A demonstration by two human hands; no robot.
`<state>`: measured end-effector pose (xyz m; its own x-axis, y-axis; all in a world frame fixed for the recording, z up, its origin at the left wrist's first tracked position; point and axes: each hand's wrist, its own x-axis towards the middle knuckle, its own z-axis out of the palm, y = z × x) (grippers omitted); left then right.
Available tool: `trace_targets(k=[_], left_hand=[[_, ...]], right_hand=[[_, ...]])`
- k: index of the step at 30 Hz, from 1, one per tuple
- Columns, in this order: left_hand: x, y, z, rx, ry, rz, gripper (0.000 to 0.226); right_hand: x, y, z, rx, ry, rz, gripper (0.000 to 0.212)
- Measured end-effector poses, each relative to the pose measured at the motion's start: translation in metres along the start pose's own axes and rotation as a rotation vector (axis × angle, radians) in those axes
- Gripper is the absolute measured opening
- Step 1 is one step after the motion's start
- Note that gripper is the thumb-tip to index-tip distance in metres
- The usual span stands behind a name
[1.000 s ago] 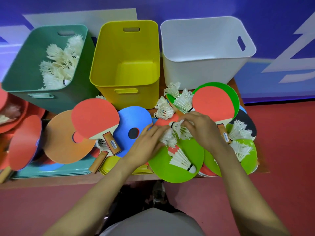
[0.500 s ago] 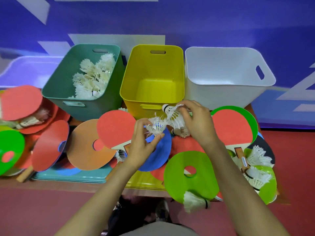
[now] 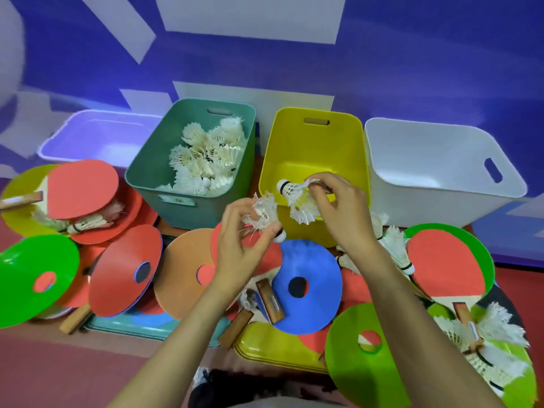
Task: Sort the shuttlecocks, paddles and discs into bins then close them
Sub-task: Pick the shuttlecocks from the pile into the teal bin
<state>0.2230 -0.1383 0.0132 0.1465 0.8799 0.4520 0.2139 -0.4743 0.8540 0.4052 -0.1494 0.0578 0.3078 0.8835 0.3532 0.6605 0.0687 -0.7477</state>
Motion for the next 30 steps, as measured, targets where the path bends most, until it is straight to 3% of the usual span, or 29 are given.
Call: trace_targets(k=[5, 8, 13, 22, 30], left_hand=[[0.047, -0.002, -0.036, 0.093, 0.163, -0.040, 0.027], [0.074, -0.018, -0.064, 0.157, 0.177, -0.052, 0.018], [0.120, -0.062, -0.108, 0.284, 0.066, -0.141, 0.008], [0.206, -0.136, -0.128, 0.590, -0.226, -0.170, 0.020], [0.279, -0.177, -0.102, 0.638, -0.241, -0.174, 0.014]], right_hand=[[0.037, -0.023, 0.041, -0.024, -0.060, -0.051, 0.014], [0.056, -0.035, 0.073, -0.009, -0.088, -0.034, 0.014], [0.088, -0.049, 0.130, -0.074, -0.143, -0.024, 0.015], [0.160, -0.058, 0.201, -0.343, -0.237, 0.068, 0.021], [0.227, -0.036, 0.233, -0.575, -0.258, 0.123, 0.017]])
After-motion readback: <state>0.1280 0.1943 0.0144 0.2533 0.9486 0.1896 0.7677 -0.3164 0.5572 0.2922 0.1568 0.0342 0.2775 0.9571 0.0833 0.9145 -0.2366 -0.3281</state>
